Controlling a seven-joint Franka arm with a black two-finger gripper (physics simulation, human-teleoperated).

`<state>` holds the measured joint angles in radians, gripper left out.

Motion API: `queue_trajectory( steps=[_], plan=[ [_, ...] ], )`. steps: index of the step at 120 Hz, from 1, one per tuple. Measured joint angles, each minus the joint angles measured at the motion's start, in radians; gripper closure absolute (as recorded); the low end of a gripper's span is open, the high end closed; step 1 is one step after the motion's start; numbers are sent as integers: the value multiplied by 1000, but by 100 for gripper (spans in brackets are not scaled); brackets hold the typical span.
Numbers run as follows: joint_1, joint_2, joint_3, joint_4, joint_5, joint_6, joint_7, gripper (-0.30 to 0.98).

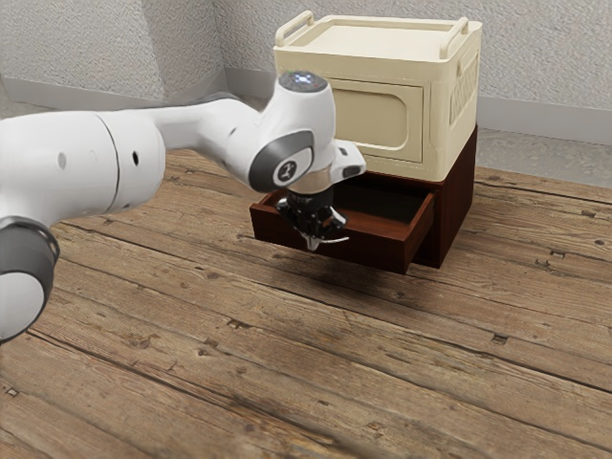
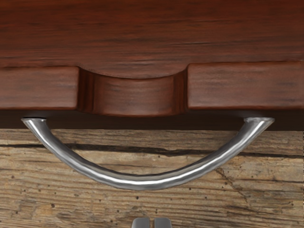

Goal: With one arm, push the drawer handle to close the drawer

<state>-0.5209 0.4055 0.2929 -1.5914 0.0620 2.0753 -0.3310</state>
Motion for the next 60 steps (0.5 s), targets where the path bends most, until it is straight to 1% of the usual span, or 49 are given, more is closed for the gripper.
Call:
queue_trajectory(
  steps=[26, 60],
  plan=[
    [9, 36, 0, 30, 4, 31, -1, 79],
    [25, 55, 0, 28, 8, 43, -2, 79]
  ],
)
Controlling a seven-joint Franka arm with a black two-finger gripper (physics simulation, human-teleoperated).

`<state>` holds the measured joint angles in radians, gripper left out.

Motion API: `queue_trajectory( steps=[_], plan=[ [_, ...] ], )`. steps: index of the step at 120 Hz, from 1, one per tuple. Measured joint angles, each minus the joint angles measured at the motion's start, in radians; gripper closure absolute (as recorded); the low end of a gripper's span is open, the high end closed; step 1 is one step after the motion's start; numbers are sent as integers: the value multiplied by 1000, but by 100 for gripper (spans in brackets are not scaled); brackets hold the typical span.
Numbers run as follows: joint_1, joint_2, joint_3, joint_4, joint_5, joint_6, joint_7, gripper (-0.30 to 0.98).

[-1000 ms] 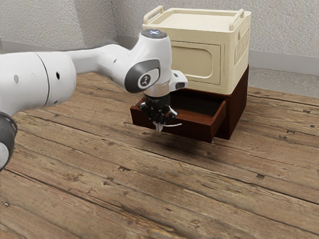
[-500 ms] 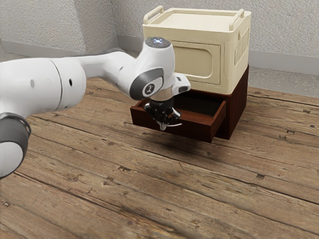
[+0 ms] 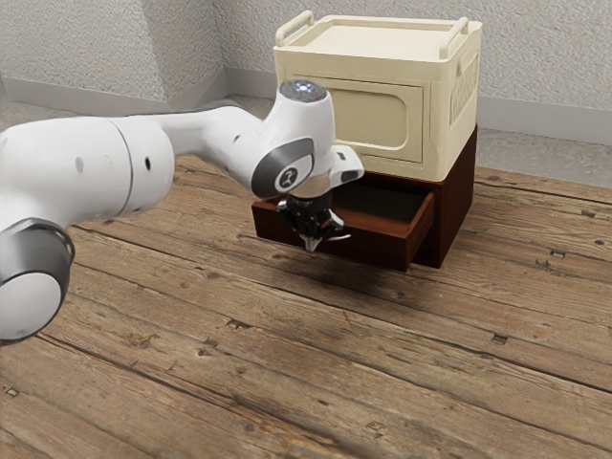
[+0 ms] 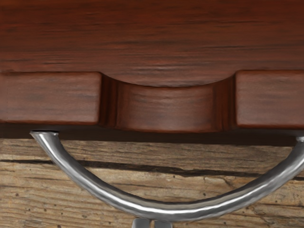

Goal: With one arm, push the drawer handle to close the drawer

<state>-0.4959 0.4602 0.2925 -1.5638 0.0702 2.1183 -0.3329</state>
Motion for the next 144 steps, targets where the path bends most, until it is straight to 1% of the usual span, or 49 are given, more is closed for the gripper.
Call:
queue_trajectory(
  steps=[34, 60, 93, 122, 144],
  plan=[
    [19, 51, -9, 61, 1, 20, 0, 79],
    [23, 69, -11, 73, 1, 71, 1, 79],
    [37, 106, -27, 131, 3, 116, 2, 79],
    [50, 116, -28, 138, 3, 167, 2, 78],
    [57, 134, -29, 156, 20, 208, 3, 79]
  ],
)
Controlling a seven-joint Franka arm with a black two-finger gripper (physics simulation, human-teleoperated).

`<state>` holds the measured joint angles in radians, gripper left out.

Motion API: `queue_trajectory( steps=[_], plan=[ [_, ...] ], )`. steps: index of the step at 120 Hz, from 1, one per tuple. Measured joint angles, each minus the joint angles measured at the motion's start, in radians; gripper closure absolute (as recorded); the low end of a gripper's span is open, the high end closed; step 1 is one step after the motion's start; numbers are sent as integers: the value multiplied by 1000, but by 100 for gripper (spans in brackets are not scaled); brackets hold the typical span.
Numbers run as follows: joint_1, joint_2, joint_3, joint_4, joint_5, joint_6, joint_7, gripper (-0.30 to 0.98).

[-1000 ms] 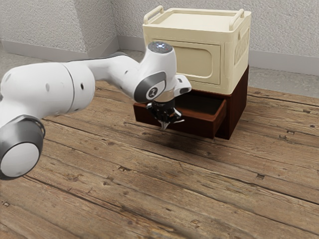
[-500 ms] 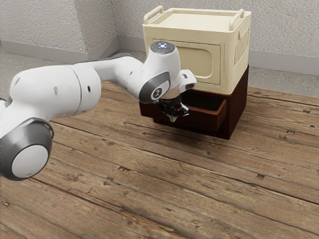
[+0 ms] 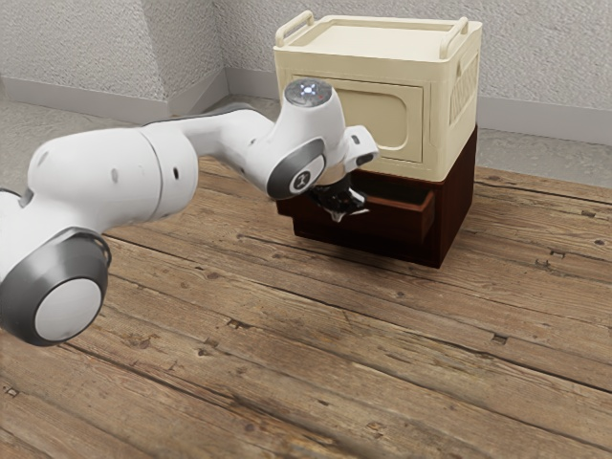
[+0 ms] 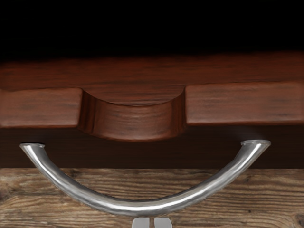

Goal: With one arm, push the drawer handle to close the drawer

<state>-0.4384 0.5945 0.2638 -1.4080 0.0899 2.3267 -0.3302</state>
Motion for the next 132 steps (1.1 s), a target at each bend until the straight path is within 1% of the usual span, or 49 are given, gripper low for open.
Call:
queue_trajectory(
  steps=[33, 42, 62, 82, 94, 132],
  plan=[
    [31, 32, -22, 44, 8, 27, 1, 79],
    [40, 44, -24, 63, 16, 31, 3, 78],
    [76, 76, -60, 114, 37, 34, 7, 79],
    [91, 90, -68, 141, 56, 36, 11, 79],
    [118, 111, -93, 172, 71, 40, 17, 79],
    [134, 150, -110, 212, 97, 92, 31, 79]
  ],
)
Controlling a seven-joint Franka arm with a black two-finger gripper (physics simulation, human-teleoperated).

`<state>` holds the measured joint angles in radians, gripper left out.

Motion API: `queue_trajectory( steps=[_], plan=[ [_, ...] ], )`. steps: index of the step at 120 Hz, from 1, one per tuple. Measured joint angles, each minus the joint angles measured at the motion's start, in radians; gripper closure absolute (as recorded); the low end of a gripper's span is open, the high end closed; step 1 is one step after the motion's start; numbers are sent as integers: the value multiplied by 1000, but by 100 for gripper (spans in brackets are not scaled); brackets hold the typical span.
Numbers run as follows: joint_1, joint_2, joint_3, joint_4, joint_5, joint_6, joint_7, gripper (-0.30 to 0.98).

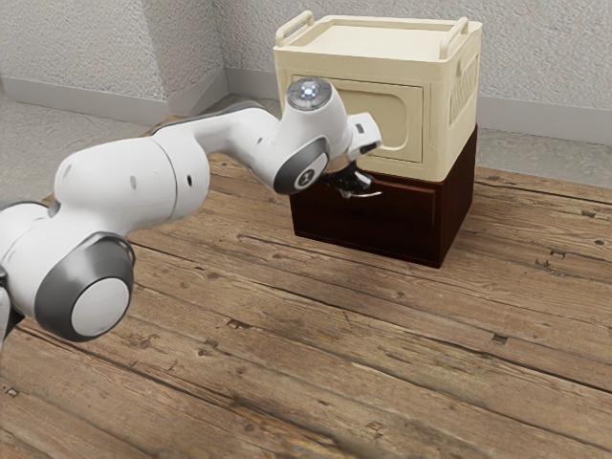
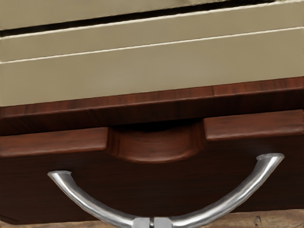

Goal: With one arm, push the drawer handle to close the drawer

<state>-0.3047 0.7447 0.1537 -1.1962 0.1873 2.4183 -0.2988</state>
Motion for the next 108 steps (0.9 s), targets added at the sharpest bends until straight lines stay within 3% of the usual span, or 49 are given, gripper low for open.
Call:
queue_trajectory(
  steps=[63, 79, 93, 108],
  plan=[
    [-18, 8, -11, 21, 22, 17, 6, 79],
    [-63, -129, -3, -98, 21, -45, 6, 79],
    [-139, -303, 75, -246, 17, -108, 7, 78],
    [-155, -444, 93, -314, 2, -231, 9, 78]
  ],
)
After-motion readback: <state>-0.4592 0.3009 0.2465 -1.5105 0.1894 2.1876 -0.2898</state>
